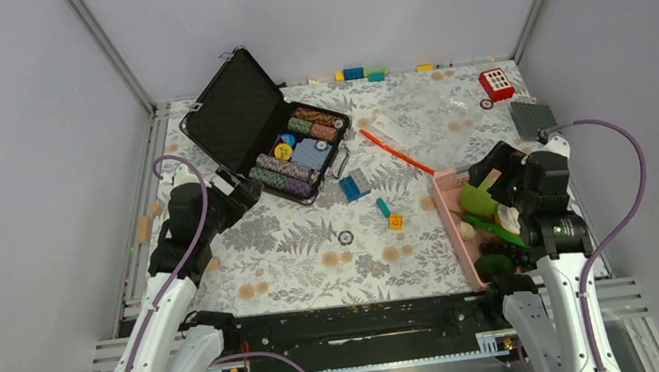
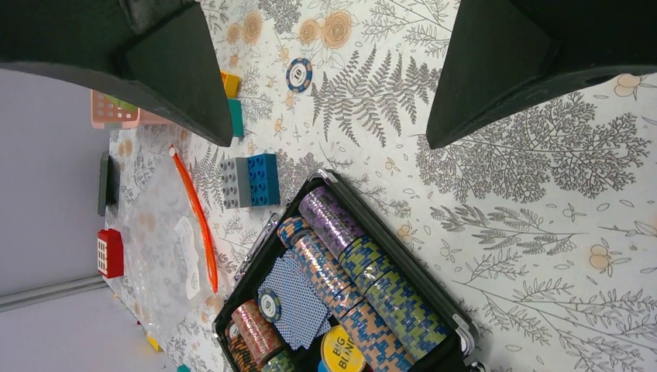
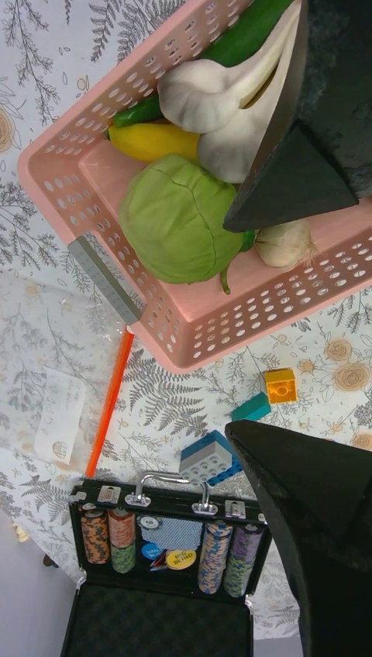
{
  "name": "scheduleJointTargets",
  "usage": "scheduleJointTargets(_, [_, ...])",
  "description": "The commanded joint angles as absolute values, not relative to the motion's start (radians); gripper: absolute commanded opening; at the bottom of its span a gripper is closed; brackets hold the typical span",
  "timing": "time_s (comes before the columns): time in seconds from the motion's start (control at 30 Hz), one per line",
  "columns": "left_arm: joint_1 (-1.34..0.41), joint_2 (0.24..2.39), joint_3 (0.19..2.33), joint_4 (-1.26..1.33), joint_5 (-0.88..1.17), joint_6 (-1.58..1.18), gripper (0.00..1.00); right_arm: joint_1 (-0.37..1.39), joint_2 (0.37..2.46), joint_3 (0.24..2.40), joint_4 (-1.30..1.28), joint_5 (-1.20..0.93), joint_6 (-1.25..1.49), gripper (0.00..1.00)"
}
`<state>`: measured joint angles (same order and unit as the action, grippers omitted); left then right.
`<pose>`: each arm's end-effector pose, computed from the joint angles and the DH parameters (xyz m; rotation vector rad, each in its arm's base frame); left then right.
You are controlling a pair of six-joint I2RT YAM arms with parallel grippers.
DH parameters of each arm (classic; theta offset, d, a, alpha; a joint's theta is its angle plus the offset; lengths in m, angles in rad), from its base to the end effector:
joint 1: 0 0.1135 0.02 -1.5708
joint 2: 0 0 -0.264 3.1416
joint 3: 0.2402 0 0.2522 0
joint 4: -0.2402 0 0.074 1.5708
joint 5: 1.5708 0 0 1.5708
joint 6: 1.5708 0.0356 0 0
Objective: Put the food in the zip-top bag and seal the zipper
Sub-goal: Pick up the zipper food storage bag at the center of the board.
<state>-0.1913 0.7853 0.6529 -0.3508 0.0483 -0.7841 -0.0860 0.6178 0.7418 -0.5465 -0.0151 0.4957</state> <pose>0.1774 -0.0361 0.2764 -0.5890 2.0346 -0.6452 0.1399 -0.0115 0.3113 0.5653 1.9227 0.2785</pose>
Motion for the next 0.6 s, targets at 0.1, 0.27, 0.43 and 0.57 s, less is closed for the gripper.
scheduleJointTargets(0.1, [-0.193, 0.781, 0.724, -0.285, 0.005, -0.720, 0.99, -0.083, 0.607, 0.671, -0.366, -0.216, 0.470, 1.00])
scheduleJointTargets(0.27, [-0.193, 0.788, 0.771, -0.275, -0.075, -0.714, 0.99, -0.083, 0.653, 0.652, -0.289, -0.306, 0.528, 1.00])
scheduleJointTargets(0.43, [-0.192, 0.764, 0.755, -0.280, -0.076, -0.680, 0.99, -0.083, 0.775, 0.696, -0.250, -0.482, 0.505, 1.00])
scheduleJointTargets(0.57, [-0.193, 0.743, 0.723, -0.264, -0.077, -0.671, 0.99, -0.067, 0.831, 0.732, -0.256, -0.483, 0.452, 1.00])
